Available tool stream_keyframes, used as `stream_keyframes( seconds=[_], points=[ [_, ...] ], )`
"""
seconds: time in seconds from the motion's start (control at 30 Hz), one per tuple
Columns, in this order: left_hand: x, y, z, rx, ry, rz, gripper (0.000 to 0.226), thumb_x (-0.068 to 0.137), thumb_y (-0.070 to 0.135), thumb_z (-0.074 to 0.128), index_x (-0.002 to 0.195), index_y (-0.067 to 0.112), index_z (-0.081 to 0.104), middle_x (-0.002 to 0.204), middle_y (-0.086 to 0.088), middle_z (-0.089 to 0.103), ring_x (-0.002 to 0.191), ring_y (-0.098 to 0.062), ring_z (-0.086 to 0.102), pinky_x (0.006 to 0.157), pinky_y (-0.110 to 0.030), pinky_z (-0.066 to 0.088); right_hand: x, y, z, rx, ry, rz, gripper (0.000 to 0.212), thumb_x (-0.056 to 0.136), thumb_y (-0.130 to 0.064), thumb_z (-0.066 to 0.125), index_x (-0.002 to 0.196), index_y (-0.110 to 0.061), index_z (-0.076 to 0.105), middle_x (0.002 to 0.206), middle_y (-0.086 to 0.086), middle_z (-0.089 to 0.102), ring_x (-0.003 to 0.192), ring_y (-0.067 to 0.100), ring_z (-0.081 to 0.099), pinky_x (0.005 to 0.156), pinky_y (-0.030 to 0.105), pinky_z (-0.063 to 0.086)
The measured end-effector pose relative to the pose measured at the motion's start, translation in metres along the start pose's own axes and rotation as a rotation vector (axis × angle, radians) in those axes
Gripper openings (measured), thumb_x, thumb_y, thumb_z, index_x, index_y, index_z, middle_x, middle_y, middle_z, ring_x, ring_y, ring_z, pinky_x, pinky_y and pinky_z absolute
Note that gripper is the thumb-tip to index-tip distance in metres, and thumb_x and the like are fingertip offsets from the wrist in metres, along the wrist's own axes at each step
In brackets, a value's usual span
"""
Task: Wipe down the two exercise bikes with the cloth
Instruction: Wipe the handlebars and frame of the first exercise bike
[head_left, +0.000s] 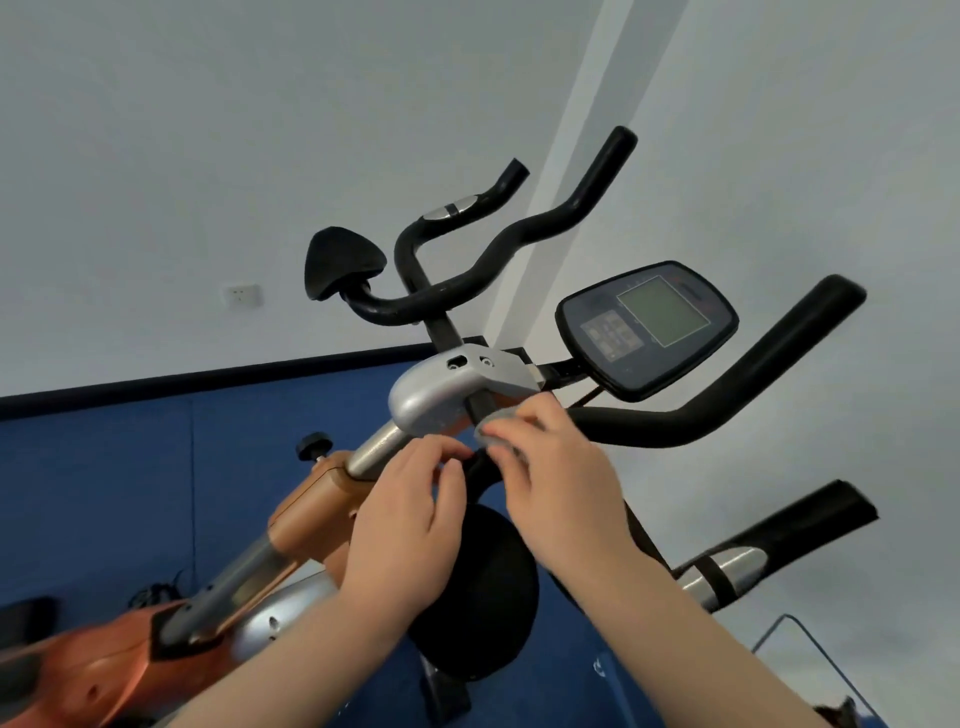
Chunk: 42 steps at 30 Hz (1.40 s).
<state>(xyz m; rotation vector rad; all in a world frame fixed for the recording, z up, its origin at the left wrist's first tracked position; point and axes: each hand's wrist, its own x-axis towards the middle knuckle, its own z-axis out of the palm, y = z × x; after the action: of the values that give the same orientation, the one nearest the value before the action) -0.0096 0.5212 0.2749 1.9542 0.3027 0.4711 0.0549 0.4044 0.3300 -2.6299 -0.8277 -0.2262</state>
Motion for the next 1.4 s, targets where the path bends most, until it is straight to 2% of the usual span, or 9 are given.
stream_keyframes(
  seconds=[0.1,0.2,0.33,0.57,0.8,1.0,1.13,1.3,1.4],
  points=[
    [-0.001,-0.002,-0.002,-0.051,-0.017,-0.008,0.016,0.089,0.041,0.039,0.092,0.040,0.054,0.085,0.017,0.061,0.083,0.000,0.058,0.072,-0.027,0.047,0.013,0.011,-0.027,0.172,-0.241,-0.054,0.020,0.088,-0.030,0.059,0.105,-0.036,0.069,0.097,-0.018,0.057,0.088,0.001,0.057,0.080,0.026,0.047],
    [-0.002,-0.004,-0.002,-0.078,-0.030,-0.015,0.014,0.087,0.043,0.040,0.090,0.041,0.054,0.083,0.017,0.060,0.082,-0.001,0.058,0.069,-0.025,0.045,0.041,0.028,-0.062,0.124,-0.165,-0.047,0.022,0.087,-0.032,0.058,0.105,-0.039,0.068,0.099,-0.020,0.059,0.092,-0.003,0.054,0.082,0.020,0.041],
    [-0.002,-0.005,-0.003,-0.072,-0.045,-0.013,0.013,0.086,0.044,0.040,0.089,0.042,0.053,0.084,0.019,0.058,0.081,0.000,0.057,0.067,-0.023,0.042,0.055,0.021,-0.050,-0.084,-0.304,-0.085,0.018,0.089,-0.032,0.057,0.102,-0.038,0.069,0.107,-0.016,0.065,0.102,0.007,0.055,0.091,0.034,0.045],
    [-0.002,-0.005,-0.003,-0.071,-0.054,0.014,0.012,0.086,0.044,0.040,0.090,0.042,0.051,0.084,0.017,0.058,0.080,-0.002,0.057,0.067,-0.023,0.043,0.068,0.018,-0.023,-0.072,-0.353,0.048,0.012,0.078,-0.033,0.070,0.084,-0.043,0.073,0.097,-0.019,0.062,0.092,0.008,0.059,0.080,0.031,0.050],
    [0.000,-0.006,-0.003,-0.055,-0.061,0.029,0.012,0.086,0.045,0.039,0.090,0.042,0.050,0.085,0.018,0.056,0.077,-0.001,0.056,0.064,-0.023,0.042,0.076,0.016,-0.001,-0.005,-0.103,0.134,0.013,0.078,-0.032,0.073,0.090,-0.030,0.067,0.102,-0.006,0.064,0.092,0.015,0.061,0.075,0.029,0.047],
    [0.000,-0.005,-0.003,-0.041,-0.060,0.052,0.015,0.085,0.047,0.037,0.090,0.041,0.050,0.083,0.016,0.056,0.077,-0.002,0.055,0.063,-0.021,0.038,0.074,0.025,-0.027,-0.076,-0.362,0.116,0.017,0.072,-0.049,0.072,0.085,-0.039,0.075,0.088,-0.011,0.071,0.087,0.011,0.063,0.076,0.031,0.050],
    [0.000,-0.006,-0.003,-0.023,-0.051,0.053,0.013,0.085,0.044,0.038,0.089,0.041,0.050,0.083,0.017,0.056,0.078,-0.001,0.055,0.062,-0.020,0.036,0.082,0.014,-0.018,-0.158,-0.292,0.126,0.010,0.066,-0.044,0.078,0.072,-0.039,0.073,0.066,-0.019,0.057,0.078,0.009,0.061,0.065,0.026,0.045],
    [0.001,-0.005,-0.003,-0.019,-0.059,0.054,0.014,0.085,0.043,0.037,0.089,0.040,0.050,0.085,0.017,0.058,0.082,-0.002,0.058,0.064,-0.022,0.042,0.082,0.003,0.002,-0.055,-0.191,0.137,0.021,0.068,-0.045,0.076,0.072,-0.033,0.060,0.077,-0.015,0.060,0.077,0.007,0.056,0.062,0.027,0.041],
    [0.001,-0.005,-0.003,-0.011,-0.072,0.053,0.015,0.085,0.045,0.037,0.091,0.040,0.050,0.086,0.017,0.059,0.082,-0.001,0.058,0.064,-0.024,0.043,0.085,0.006,-0.011,-0.026,-0.375,0.124,0.018,0.065,-0.038,0.079,0.061,-0.031,0.063,0.065,-0.016,0.061,0.069,0.004,0.058,0.059,0.024,0.040]
  ],
)
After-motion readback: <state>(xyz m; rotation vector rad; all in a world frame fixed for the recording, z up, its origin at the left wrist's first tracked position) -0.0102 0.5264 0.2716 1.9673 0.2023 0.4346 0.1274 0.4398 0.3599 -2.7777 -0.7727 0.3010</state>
